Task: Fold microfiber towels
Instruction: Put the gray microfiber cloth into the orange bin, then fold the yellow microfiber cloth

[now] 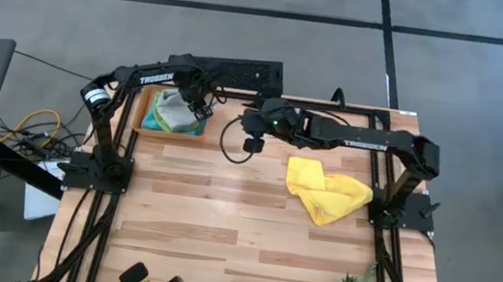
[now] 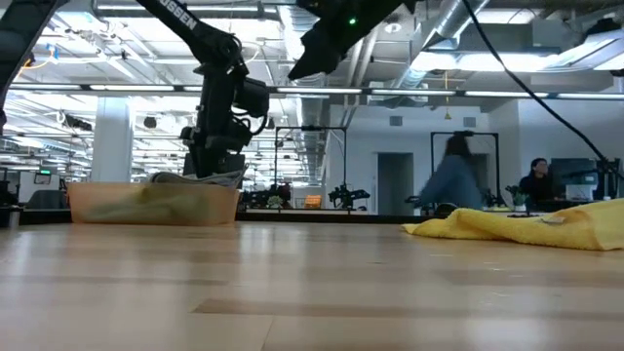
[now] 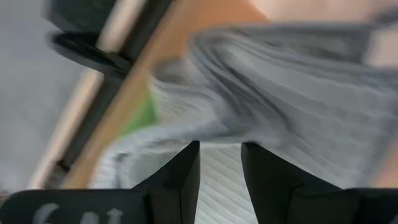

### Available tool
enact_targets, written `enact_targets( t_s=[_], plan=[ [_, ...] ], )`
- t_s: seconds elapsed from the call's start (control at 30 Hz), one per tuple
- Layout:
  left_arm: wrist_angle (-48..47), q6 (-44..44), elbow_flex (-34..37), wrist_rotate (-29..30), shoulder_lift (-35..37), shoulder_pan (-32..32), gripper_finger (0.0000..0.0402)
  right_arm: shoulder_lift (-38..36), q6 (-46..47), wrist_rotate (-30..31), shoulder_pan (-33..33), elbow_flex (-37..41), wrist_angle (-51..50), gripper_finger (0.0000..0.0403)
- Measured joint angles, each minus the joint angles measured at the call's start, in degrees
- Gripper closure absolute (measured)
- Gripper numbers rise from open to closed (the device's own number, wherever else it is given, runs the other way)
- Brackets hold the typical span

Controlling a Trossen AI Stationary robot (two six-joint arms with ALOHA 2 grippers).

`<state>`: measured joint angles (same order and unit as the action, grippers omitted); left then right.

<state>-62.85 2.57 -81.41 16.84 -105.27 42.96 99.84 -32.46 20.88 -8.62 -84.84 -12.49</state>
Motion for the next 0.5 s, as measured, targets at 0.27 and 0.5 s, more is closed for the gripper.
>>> enact_targets(
  t_s=[0.27,0.5],
  plan=[
    [0.4,1.2,0.3,5.1,1.1,-1.6,0.0292,-5.6,1.0,0.1,-0.1,0.0,-10.9,0.0230],
    [1.3,-0.3,0.3,5.2,8.7,-7.5,0.0292,-13.7,2.8,0.2,-0.5,0.0,-27.1,0.0230]
  ],
)
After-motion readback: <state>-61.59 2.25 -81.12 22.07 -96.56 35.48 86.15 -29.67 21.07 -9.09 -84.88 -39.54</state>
